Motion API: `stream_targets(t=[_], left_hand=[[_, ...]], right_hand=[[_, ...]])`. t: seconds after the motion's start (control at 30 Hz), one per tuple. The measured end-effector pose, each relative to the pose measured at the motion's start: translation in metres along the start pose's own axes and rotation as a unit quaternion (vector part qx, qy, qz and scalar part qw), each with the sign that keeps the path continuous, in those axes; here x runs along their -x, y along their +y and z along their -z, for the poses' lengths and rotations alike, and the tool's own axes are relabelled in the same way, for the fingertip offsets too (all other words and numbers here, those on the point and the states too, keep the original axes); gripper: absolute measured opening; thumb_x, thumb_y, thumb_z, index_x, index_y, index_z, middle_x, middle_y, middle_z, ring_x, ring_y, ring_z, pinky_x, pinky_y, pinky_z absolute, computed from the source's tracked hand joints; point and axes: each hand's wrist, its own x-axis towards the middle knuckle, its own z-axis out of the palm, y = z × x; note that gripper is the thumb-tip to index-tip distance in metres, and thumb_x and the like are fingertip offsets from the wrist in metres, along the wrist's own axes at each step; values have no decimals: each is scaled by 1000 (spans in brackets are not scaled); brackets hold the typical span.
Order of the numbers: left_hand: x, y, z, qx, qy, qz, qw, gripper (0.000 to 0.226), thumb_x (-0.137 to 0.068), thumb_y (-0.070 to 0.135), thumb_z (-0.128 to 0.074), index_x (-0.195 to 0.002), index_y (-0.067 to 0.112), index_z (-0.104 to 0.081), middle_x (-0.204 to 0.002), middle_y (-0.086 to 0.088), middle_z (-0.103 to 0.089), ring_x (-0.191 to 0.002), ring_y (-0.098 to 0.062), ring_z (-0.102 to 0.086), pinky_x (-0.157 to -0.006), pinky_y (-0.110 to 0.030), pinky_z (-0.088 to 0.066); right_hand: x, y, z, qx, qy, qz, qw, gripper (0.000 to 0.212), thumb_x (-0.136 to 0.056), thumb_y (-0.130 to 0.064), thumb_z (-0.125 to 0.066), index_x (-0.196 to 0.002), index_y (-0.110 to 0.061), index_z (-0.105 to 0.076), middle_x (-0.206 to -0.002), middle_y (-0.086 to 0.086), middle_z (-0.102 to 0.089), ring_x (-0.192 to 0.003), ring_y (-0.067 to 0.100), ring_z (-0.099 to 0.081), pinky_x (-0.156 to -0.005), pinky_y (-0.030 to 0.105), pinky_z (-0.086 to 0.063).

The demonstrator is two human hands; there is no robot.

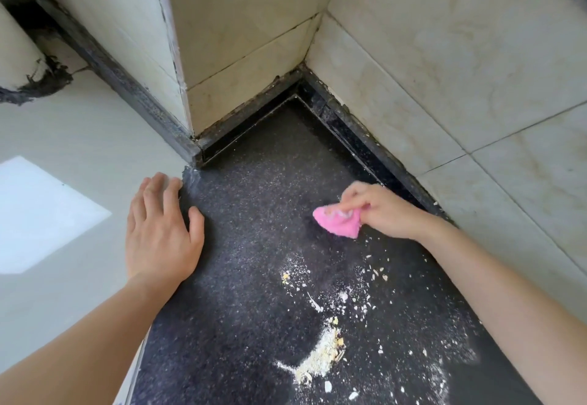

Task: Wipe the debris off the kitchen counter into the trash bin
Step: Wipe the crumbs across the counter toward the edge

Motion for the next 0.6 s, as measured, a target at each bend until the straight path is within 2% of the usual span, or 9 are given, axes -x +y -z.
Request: stream_targets(t=[0.07,0.1,0.17,0.27,0.37,0.5,0.6], left_hand=[[0,0,0,-4,-2,-1,1000,47,-96,34,-39,-139,16,-33,-150,-11,-27,-143,-28,-15,-118,-45,-17],[0,0,0,-5,-4,-1,1000,47,-96,35,-39,-139,16,-33,-150,-11,-27,-143,-28,-15,-118,-44,-17],[0,-1,0,-5,-6,1,1000,47,-96,35,-38,-139,17,-33,-151,-10,-26,-143,-28,-15,-118,-44,-17],[-1,-2,0,-4,-4,1,1000,47,-96,35,-39,-139,17,-33,-151,-10,-26,-143,-27,-14,-118,-44,-17],[0,-1,0,-1,-2,1,1000,47,-96,34,-39,-139,17,-33,-151,-10,-26,-143,-27,-14,-118,-44,-16],[0,-1,-1,7,7,1,1000,45,-96,31,-41,-137,15,-34,-150,-13,-27,-142,-29,-16,-118,-46,-17],[2,-2,-1,7,8,-5,1000,45,-96,31,-41,-137,13,-34,-150,-14,-27,-142,-31,-17,-117,-47,-17]], right_hand=[[-33,3,16,52,131,15,990,37,-94,-2,-50,-104,-31,-70,-106,-1,-55,-96,18,-55,-90,34,-45],[-47,4,20,91,163,17,982,42,-94,-1,-47,-114,-31,-69,-108,2,-55,-96,21,-54,-88,36,-44],[-64,6,21,170,171,19,970,46,-92,0,-43,-119,-27,-68,-111,6,-55,-99,26,-54,-85,39,-44],[-56,17,10,173,161,6,972,30,-91,-3,-46,-107,-12,-69,-111,4,-51,-100,26,-52,-85,40,-44],[-18,35,-8,145,93,-7,985,29,-89,2,-47,-94,-13,-71,-102,-4,-47,-94,25,-52,-80,40,-45],[50,56,-37,86,-31,-55,994,35,-92,-4,-49,-82,-27,-72,-97,-9,-47,-86,19,-53,-75,37,-44],[90,57,-45,96,-149,-88,980,45,-89,-1,-50,-69,-34,-72,-100,4,-55,-76,9,-48,-69,25,-38]])
